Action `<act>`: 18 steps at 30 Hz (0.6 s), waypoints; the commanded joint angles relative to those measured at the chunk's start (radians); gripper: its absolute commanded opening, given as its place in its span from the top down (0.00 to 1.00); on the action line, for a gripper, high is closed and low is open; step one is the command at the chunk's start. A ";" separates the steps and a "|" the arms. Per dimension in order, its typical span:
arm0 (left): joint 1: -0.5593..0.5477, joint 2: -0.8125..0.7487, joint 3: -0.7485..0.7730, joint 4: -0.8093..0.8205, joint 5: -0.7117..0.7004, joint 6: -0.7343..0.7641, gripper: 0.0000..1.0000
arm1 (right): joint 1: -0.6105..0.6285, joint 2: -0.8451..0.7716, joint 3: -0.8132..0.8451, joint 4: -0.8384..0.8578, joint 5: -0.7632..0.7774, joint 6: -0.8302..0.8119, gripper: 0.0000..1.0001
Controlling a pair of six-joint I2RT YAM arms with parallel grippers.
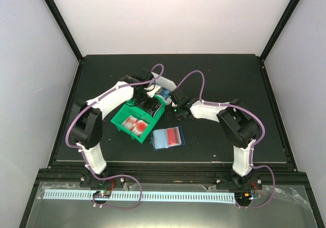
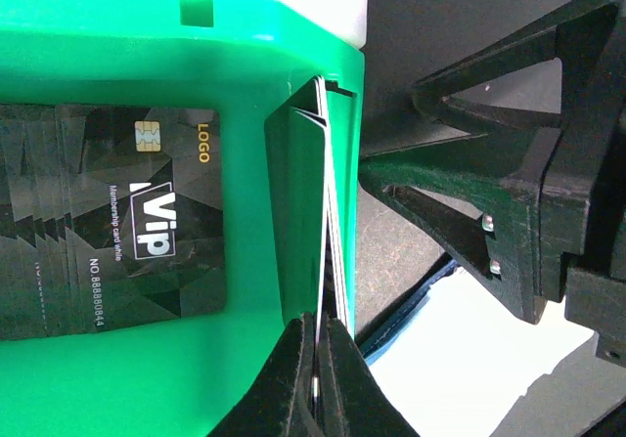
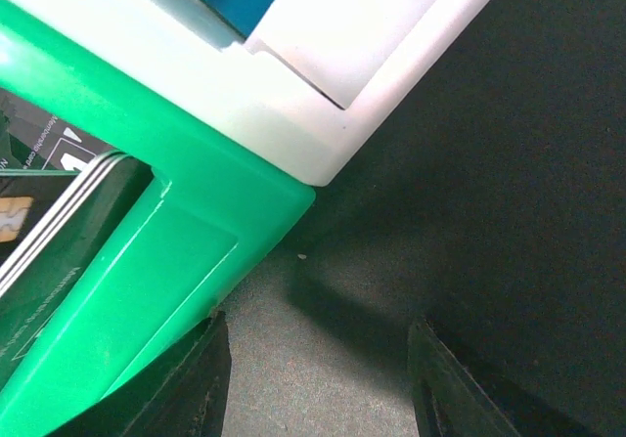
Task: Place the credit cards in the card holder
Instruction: Pick up the credit card from the storage box.
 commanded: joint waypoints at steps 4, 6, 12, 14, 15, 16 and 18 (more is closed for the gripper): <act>0.004 -0.050 -0.031 -0.029 0.044 0.003 0.98 | 0.001 -0.018 -0.011 -0.082 0.027 -0.006 0.47; 0.005 -0.057 -0.042 -0.023 0.027 0.000 0.99 | 0.000 -0.023 -0.010 -0.086 0.030 -0.005 0.47; 0.008 -0.098 -0.072 0.014 -0.117 -0.052 0.98 | 0.000 -0.035 -0.008 -0.093 0.054 -0.006 0.46; 0.008 -0.115 -0.089 0.039 -0.141 -0.059 0.99 | -0.001 -0.043 -0.008 -0.095 0.065 -0.006 0.45; 0.008 -0.122 -0.097 0.046 -0.145 -0.062 0.98 | -0.001 -0.048 -0.006 -0.096 0.071 -0.008 0.44; 0.009 -0.130 -0.101 0.052 -0.148 -0.063 0.98 | 0.000 -0.055 -0.005 -0.098 0.076 -0.009 0.43; 0.010 -0.136 -0.111 0.061 -0.153 -0.064 0.98 | -0.002 -0.071 -0.002 -0.099 0.079 -0.015 0.42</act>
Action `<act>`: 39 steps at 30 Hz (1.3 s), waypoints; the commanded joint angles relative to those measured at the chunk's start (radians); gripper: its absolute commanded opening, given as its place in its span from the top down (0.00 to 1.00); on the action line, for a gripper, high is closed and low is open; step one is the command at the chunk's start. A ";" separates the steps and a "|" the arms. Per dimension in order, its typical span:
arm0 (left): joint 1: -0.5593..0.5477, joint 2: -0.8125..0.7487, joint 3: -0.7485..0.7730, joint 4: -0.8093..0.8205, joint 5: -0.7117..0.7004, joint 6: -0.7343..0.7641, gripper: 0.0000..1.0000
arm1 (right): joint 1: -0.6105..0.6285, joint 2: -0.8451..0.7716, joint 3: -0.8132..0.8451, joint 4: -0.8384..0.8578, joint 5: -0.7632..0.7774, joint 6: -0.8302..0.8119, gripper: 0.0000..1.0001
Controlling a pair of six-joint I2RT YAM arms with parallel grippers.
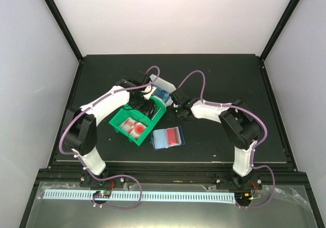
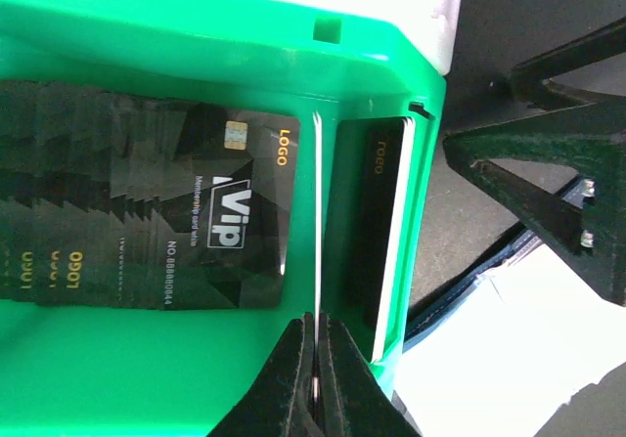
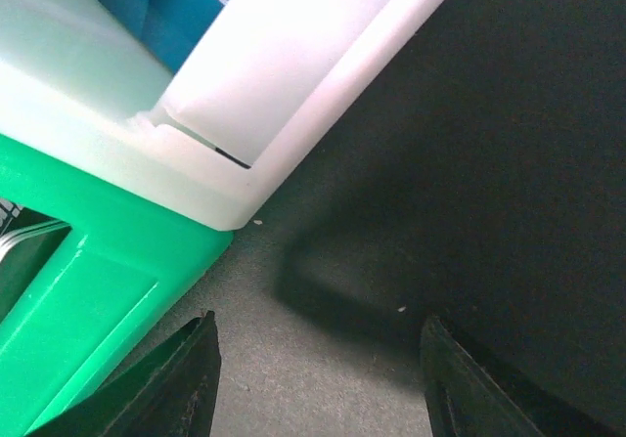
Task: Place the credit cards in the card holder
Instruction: Pick up the credit card from the storage box.
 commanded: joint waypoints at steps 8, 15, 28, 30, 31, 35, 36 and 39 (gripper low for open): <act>0.006 -0.056 -0.050 0.053 -0.012 -0.018 0.98 | -0.022 -0.162 -0.062 0.120 -0.194 0.025 0.35; 0.007 -0.071 -0.067 0.076 0.008 -0.016 0.98 | -0.021 -0.168 -0.030 0.174 -0.288 0.193 0.30; 0.010 -0.096 -0.087 0.101 0.057 -0.018 0.99 | -0.020 -0.058 0.066 0.123 -0.303 0.257 0.22; 0.011 -0.101 -0.088 0.105 0.061 -0.019 0.98 | -0.018 -0.049 0.071 0.125 -0.307 0.260 0.22; 0.012 -0.103 -0.090 0.106 0.063 -0.018 0.98 | -0.017 -0.044 0.074 0.122 -0.307 0.261 0.22; 0.014 -0.106 -0.094 0.113 0.077 -0.018 0.98 | -0.013 -0.018 0.083 0.126 -0.304 0.277 0.21; 0.013 -0.106 -0.096 0.114 0.079 -0.017 0.98 | -0.012 -0.012 0.080 0.141 -0.312 0.287 0.21; 0.014 -0.106 -0.099 0.114 0.079 -0.017 0.99 | -0.013 -0.005 0.067 0.195 -0.341 0.316 0.21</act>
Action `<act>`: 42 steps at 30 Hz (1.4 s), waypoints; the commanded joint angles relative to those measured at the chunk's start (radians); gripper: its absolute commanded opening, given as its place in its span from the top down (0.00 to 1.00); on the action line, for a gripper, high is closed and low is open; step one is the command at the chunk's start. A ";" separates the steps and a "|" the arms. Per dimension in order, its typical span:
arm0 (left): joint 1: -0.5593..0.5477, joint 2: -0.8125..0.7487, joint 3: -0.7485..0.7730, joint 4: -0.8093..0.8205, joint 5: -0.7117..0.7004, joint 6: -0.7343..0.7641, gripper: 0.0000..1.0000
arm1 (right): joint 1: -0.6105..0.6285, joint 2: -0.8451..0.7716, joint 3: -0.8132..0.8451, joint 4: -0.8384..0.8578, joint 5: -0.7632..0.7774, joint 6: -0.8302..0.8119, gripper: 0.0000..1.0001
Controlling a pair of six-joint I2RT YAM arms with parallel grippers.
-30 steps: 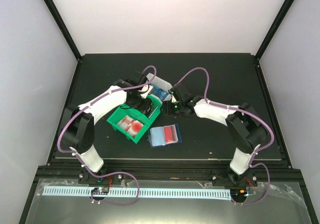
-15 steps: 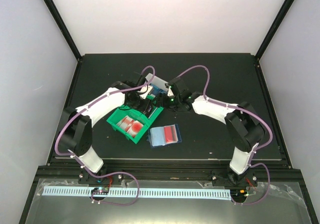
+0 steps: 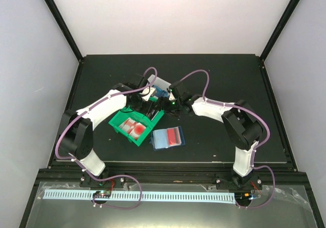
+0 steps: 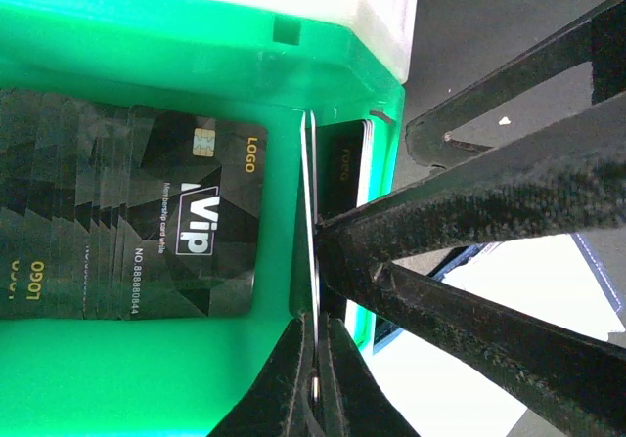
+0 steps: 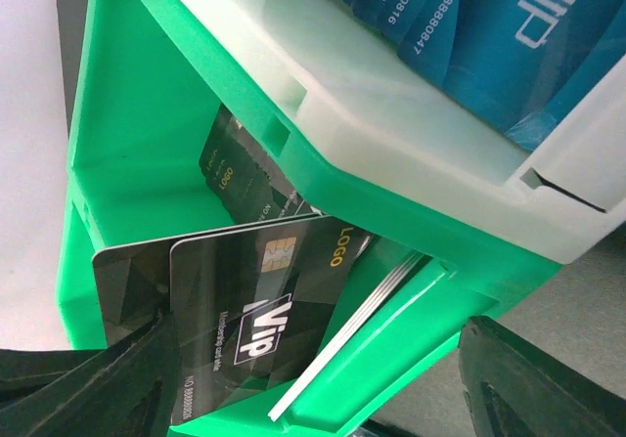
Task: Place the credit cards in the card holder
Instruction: Pick up the credit card from the storage box.
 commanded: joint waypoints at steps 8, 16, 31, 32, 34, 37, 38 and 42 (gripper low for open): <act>0.008 -0.034 -0.005 0.021 0.027 -0.008 0.98 | 0.007 0.050 0.037 0.051 -0.014 0.070 0.20; 0.011 -0.040 -0.005 0.018 0.018 -0.007 0.98 | 0.013 0.086 0.069 -0.068 0.087 0.039 0.23; 0.024 -0.101 -0.017 0.015 -0.028 -0.026 0.98 | 0.015 -0.061 0.043 -0.059 0.095 -0.112 0.23; 0.025 -0.114 -0.021 0.016 -0.030 -0.029 0.98 | 0.014 -0.088 0.033 -0.058 0.093 -0.135 0.23; 0.025 -0.144 -0.033 0.021 -0.026 -0.032 0.99 | 0.012 -0.140 0.009 -0.057 0.083 -0.191 0.23; 0.025 -0.203 -0.054 0.032 0.023 -0.042 0.98 | 0.007 -0.226 -0.055 -0.027 0.018 -0.253 0.22; 0.025 -0.225 -0.065 0.042 0.060 -0.046 0.98 | 0.004 -0.256 -0.081 -0.005 -0.014 -0.266 0.22; 0.023 -0.335 -0.120 0.113 0.265 -0.084 0.98 | 0.003 -0.400 -0.215 0.077 -0.133 -0.283 0.22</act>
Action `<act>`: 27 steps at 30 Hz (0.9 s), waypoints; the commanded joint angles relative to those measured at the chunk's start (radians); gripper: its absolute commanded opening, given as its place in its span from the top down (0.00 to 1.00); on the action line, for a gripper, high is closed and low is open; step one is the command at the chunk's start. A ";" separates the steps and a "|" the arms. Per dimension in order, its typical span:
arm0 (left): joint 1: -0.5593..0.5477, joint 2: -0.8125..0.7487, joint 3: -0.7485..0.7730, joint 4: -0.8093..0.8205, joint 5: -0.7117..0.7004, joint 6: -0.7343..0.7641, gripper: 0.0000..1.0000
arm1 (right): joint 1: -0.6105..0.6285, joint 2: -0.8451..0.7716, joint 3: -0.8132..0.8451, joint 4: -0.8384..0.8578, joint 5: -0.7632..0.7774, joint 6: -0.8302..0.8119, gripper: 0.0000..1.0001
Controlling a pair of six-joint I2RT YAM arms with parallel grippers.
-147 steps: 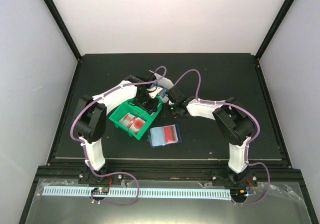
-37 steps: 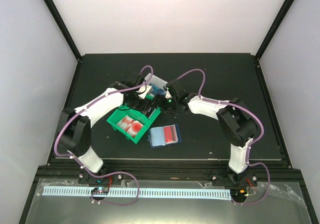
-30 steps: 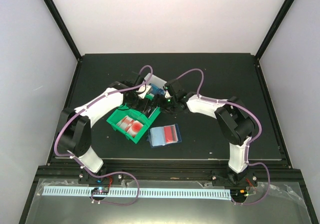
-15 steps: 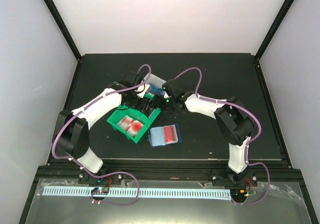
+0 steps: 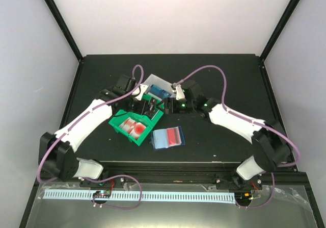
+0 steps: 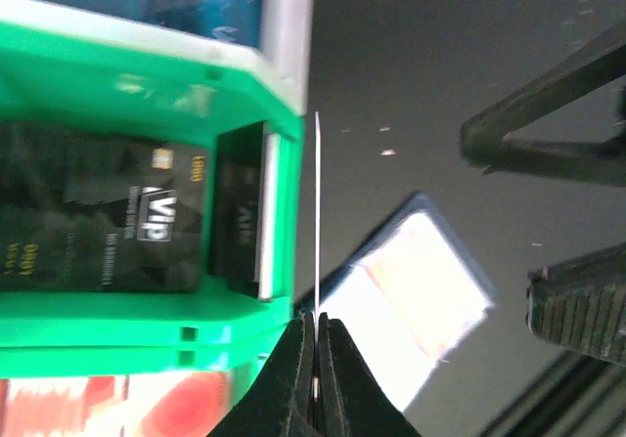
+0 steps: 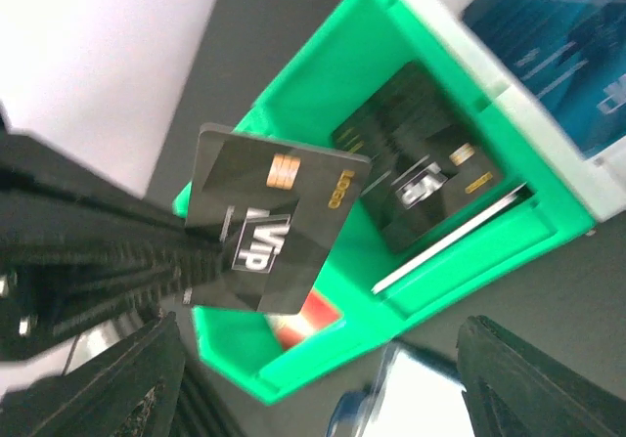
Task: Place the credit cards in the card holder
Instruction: Pick up the credit card from the storage box, then insert the credit card into the card holder.
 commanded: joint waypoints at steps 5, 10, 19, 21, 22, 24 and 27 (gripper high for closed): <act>0.002 -0.242 -0.133 0.228 0.426 -0.151 0.98 | -0.006 -0.251 -0.208 0.145 -0.193 0.032 0.29; -0.005 -0.335 -0.239 0.409 0.595 -0.329 0.98 | -0.004 -0.357 -0.312 0.327 -0.270 0.199 0.34; -0.029 -0.432 -0.344 0.649 0.688 -0.545 0.99 | 0.003 -0.416 -0.376 0.444 -0.310 0.286 0.70; -0.032 -0.440 -0.359 0.686 0.693 -0.579 0.98 | 0.003 -0.416 -0.397 0.509 -0.332 0.321 0.75; -0.034 -0.441 -0.365 0.702 0.696 -0.598 0.99 | 0.005 -0.417 -0.406 0.544 -0.343 0.340 0.78; -0.037 -0.441 -0.371 0.709 0.699 -0.609 0.99 | 0.005 -0.417 -0.416 0.587 -0.356 0.365 0.86; -0.038 -0.440 -0.374 0.694 0.691 -0.610 0.98 | 0.006 -0.419 -0.427 0.644 -0.377 0.397 0.98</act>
